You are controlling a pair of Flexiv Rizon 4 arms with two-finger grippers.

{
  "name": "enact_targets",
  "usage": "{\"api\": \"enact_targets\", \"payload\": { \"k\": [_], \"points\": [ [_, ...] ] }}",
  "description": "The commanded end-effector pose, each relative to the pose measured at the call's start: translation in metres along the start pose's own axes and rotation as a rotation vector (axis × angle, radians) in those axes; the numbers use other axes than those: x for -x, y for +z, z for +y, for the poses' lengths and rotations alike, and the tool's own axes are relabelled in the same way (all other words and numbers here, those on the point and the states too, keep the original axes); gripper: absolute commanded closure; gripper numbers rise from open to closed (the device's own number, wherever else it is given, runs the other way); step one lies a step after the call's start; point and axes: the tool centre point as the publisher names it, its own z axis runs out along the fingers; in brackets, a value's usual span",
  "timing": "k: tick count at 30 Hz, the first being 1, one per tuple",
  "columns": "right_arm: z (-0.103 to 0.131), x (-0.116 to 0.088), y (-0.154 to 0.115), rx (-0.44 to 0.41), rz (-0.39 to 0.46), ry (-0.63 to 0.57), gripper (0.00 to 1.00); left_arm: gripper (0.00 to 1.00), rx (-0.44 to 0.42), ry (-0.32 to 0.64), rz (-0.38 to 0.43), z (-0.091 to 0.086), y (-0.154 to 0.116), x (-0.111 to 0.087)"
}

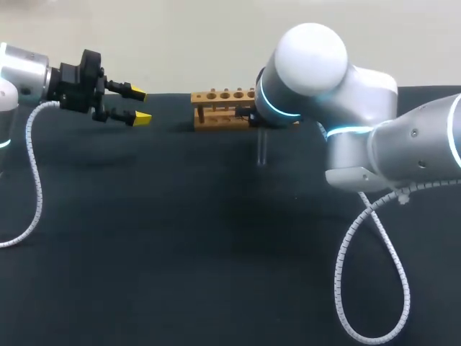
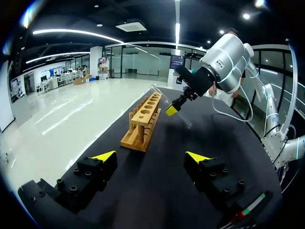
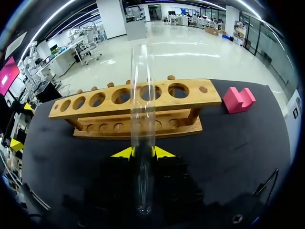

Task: Grasp the test tube, adjust it, and insert it.

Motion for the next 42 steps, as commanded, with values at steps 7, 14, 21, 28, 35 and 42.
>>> {"api": "enact_targets", "payload": {
  "k": [7, 14, 21, 28, 35, 42],
  "points": [
    [0.002, -0.004, -0.023, -0.019, -0.095, 0.057, 1.00, 0.00, 0.006, 0.003, -0.004, -0.002, 0.000, -0.001],
    [0.003, 0.005, -0.045, -0.027, -0.203, 0.107, 1.00, 0.00, 0.006, 0.003, -0.004, -0.002, 0.000, -0.001],
    [0.002, 0.014, -0.062, -0.033, -0.299, 0.145, 1.00, 0.00, 0.006, 0.003, -0.004, -0.002, 0.000, -0.001],
    [0.002, 0.020, -0.074, -0.043, -0.388, 0.169, 1.00, 0.00, 0.006, 0.003, -0.004, -0.002, 0.000, -0.001],
    [0.001, 0.022, -0.085, -0.042, -0.416, 0.193, 1.00, 0.00, 0.006, 0.003, -0.004, -0.002, 0.000, -0.001],
    [0.001, 0.024, -0.103, -0.026, -0.423, 0.212, 1.00, 0.00, 0.006, 0.003, -0.004, -0.002, 0.000, -0.001]
  ]
}}
